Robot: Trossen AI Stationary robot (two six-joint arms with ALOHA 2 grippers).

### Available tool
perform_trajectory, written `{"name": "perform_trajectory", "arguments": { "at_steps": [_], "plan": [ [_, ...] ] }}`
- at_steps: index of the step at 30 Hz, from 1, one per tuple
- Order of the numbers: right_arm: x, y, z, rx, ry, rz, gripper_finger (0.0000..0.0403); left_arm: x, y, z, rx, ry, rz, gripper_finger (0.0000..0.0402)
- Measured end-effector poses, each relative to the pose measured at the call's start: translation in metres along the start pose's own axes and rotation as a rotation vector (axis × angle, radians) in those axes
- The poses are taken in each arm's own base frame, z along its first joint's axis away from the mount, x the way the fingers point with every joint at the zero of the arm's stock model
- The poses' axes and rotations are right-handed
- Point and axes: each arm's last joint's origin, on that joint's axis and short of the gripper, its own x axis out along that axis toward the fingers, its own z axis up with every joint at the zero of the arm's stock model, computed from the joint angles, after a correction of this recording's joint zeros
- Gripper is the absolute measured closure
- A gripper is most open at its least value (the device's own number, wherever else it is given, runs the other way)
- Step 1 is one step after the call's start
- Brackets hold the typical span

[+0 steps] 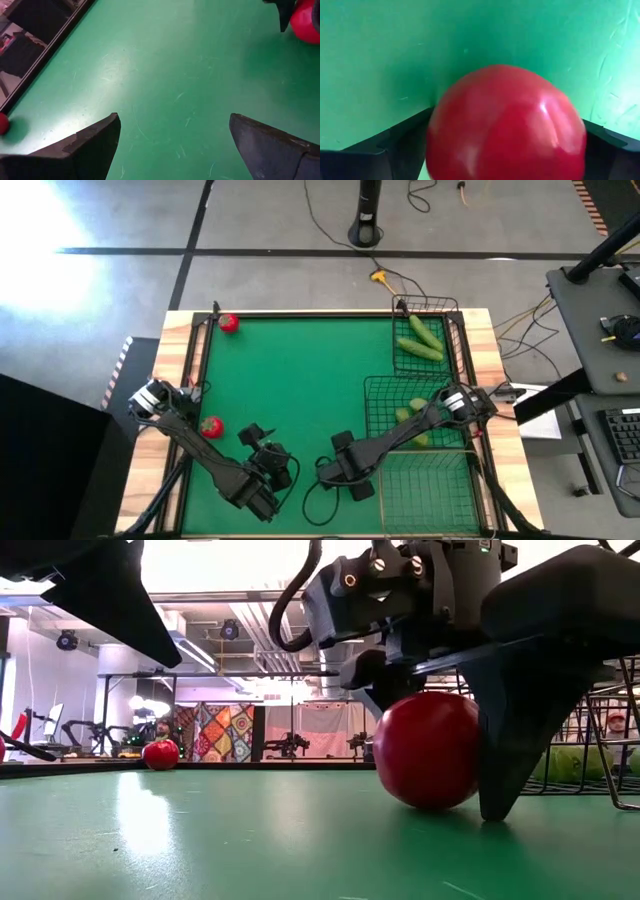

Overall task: Sort produce into baskets
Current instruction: Put the middle tomato into the gold wire basket

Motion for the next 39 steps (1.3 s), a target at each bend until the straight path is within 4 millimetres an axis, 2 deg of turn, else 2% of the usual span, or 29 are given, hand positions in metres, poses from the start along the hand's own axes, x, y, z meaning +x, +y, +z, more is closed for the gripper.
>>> {"name": "perform_trajectory", "arguments": {
  "at_steps": [6,12,15,19,21,24,26,29,32,35,37,39],
  "plan": [
    [0.000,-0.004,0.000,0.022,0.000,-0.003,0.0038,0.000,0.000,0.000,0.000,0.000,0.001,0.0047],
    [-0.004,-0.007,0.000,0.071,-0.010,-0.034,0.0097,0.000,0.000,0.000,-0.001,0.000,-0.001,0.0047],
    [-0.019,-0.008,0.004,0.101,-0.030,-0.032,0.0119,0.000,0.000,0.000,-0.010,-0.001,-0.003,0.0047],
    [-0.066,0.001,0.009,0.131,-0.080,-0.016,0.0119,-0.001,-0.001,0.002,-0.019,-0.003,-0.010,0.0047],
    [-0.094,0.013,0.008,0.142,-0.096,-0.007,0.0119,-0.004,-0.002,0.006,-0.032,-0.007,-0.021,0.0047],
    [-0.133,0.043,0.000,0.168,-0.139,0.017,0.0119,-0.011,-0.004,0.014,-0.060,-0.015,-0.047,0.0047],
    [-0.154,0.068,-0.013,0.194,-0.150,0.032,0.0119,-0.017,-0.006,0.021,-0.080,-0.024,-0.070,0.0047],
    [-0.171,0.107,-0.040,0.272,-0.132,0.003,0.0112,-0.027,-0.007,0.031,-0.110,-0.035,-0.103,0.0047],
    [-0.173,0.143,-0.070,0.400,-0.101,-0.075,0.0113,-0.037,-0.009,0.040,-0.119,-0.049,-0.136,0.0047],
    [-0.162,0.173,-0.093,0.551,-0.105,-0.131,0.0118,-0.044,-0.009,0.046,-0.140,-0.082,-0.153,0.0047],
    [-0.148,0.185,-0.105,0.676,-0.100,-0.171,0.0119,-0.047,-0.009,0.049,-0.152,-0.110,-0.151,0.0047],
    [-0.133,0.189,-0.114,0.820,-0.079,-0.230,0.0118,-0.047,-0.009,0.050,-0.161,-0.130,-0.146,0.0047]
  ]
}}
